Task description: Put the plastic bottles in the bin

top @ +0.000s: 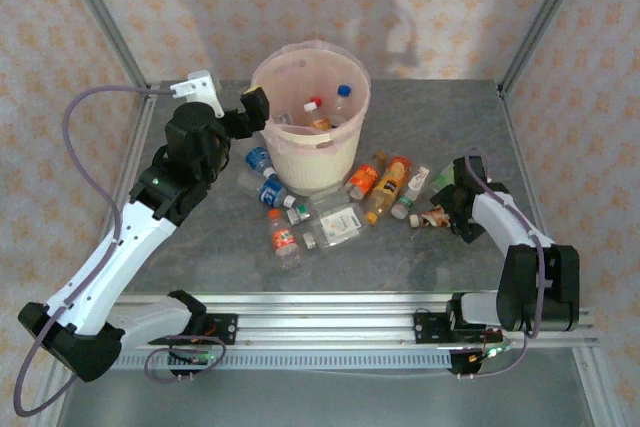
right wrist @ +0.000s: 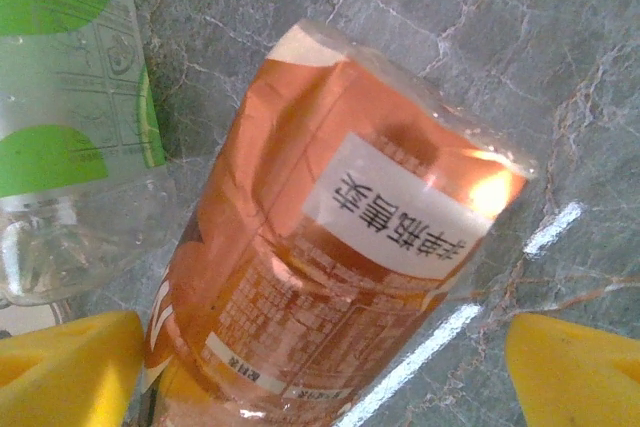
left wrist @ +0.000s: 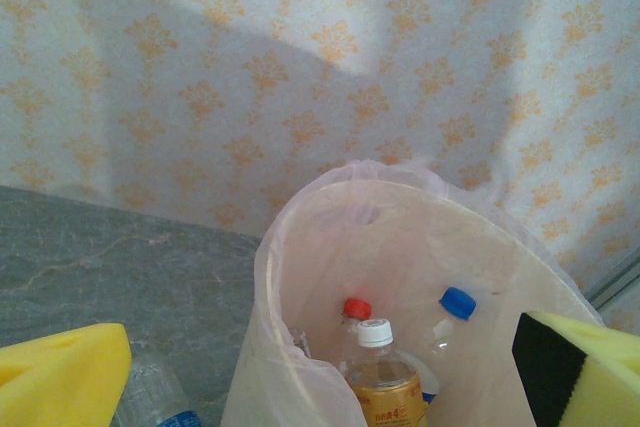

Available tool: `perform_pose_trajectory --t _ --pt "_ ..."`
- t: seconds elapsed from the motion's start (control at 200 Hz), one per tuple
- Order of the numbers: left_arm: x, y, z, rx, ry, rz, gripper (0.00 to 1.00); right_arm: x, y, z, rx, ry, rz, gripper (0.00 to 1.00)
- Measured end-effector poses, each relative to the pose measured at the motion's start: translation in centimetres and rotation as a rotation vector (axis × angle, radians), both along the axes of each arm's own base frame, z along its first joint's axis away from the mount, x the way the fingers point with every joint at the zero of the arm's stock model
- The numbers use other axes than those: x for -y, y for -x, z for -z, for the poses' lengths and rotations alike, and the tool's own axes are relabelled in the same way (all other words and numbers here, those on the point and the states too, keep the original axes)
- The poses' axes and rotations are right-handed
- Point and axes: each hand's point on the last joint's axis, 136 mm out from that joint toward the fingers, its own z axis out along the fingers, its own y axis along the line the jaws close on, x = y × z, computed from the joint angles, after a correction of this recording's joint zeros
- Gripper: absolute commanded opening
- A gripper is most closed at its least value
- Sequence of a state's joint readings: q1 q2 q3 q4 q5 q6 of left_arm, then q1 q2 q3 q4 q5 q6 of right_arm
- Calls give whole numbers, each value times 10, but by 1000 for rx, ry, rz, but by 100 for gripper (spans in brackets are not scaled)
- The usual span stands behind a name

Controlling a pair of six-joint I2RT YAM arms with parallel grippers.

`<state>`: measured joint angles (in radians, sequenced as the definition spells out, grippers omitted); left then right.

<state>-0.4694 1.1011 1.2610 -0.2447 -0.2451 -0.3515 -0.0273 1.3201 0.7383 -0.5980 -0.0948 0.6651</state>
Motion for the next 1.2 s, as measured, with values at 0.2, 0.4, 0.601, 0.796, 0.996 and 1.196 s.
perform_pose_trajectory --t 0.2,0.4,0.601,0.796,0.996,1.196 --pt "-1 0 0 0 -1 -4 100 2 4 1 -18 13 -16 89" --pt "-2 0 0 0 -2 -11 100 18 17 16 -62 -6 28 86" --pt "-5 1 0 2 0 -26 100 19 28 31 -115 -39 33 86" --pt "-6 1 0 2 7 -31 100 20 29 36 -132 -43 31 76" --pt "-9 1 2 -2 1 -48 100 23 34 37 -154 -30 36 62" --pt "-12 2 2 -4 -3 -62 100 19 32 31 -133 -45 24 54"
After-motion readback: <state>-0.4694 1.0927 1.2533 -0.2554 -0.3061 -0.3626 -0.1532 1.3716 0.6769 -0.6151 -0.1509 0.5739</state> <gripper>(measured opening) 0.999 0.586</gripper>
